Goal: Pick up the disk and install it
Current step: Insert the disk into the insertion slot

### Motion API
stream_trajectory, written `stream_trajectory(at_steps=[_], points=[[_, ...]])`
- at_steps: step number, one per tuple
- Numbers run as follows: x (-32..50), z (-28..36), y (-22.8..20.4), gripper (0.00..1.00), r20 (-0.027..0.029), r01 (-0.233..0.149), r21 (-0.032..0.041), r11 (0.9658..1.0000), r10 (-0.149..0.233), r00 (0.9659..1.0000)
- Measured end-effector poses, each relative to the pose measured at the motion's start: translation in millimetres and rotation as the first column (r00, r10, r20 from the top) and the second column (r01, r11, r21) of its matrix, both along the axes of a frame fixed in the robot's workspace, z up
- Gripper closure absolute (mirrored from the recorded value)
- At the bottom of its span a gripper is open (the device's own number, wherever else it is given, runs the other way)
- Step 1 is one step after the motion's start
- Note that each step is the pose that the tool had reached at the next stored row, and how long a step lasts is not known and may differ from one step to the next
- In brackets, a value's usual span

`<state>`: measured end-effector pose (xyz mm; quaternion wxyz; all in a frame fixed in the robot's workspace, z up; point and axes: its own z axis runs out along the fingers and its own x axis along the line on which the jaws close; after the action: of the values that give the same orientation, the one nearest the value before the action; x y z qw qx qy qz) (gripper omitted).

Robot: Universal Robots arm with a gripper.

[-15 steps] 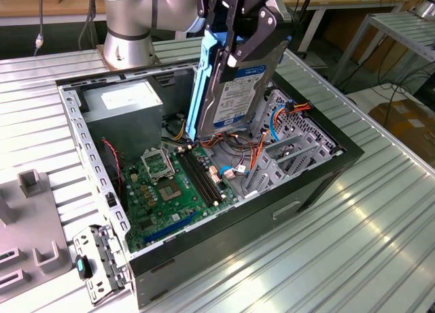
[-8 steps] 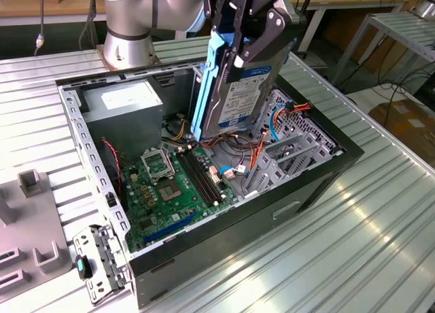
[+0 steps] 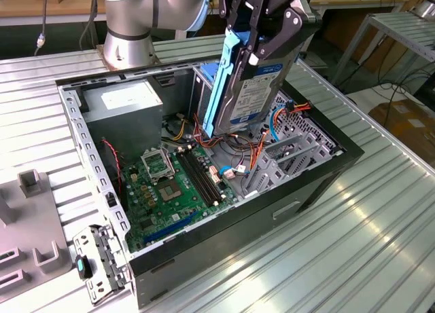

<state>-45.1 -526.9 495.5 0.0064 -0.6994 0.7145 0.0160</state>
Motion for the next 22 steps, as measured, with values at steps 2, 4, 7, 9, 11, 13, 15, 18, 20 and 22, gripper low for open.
stream_trajectory(at_steps=[2, 4, 7, 9, 11, 13, 15, 18, 20, 22], points=[[0.1, 0.0, 0.0, 0.63, 0.0001, 0.000, 0.0001, 1.0000, 0.000, 1.0000], [0.2, 0.0, 0.0, 0.63, 0.0000, 0.000, 0.0001, 1.0000, 0.000, 1.0000], [0.3, -0.2, -2.6, 0.63, 0.0000, 0.000, 0.0000, 1.0000, 0.000, 1.0000], [0.2, -0.5, -7.2, 0.63, 0.0001, 0.000, 0.0001, 1.0000, 0.000, 1.0000], [1.5, -0.9, -10.5, 0.63, 0.0001, 0.000, 0.0002, 1.0000, 0.000, 1.0000], [8.5, -1.6, -12.4, 0.63, 0.0001, 0.000, 0.0002, 1.0000, 0.000, 1.0000], [16.5, -2.1, -13.2, 0.63, 0.0000, 0.000, 0.0000, 1.0000, 0.000, 1.0000], [32.0, -3.3, -14.4, 0.63, 0.0000, 0.000, 0.0000, 1.0000, 0.000, 1.0000], [38.5, -3.9, -15.1, 0.63, 0.0001, 0.000, 0.0003, 1.0000, 0.000, 1.0000], [43.0, -4.8, -16.9, 0.63, 0.0000, 0.000, 0.0000, 1.0000, 0.000, 1.0000]])
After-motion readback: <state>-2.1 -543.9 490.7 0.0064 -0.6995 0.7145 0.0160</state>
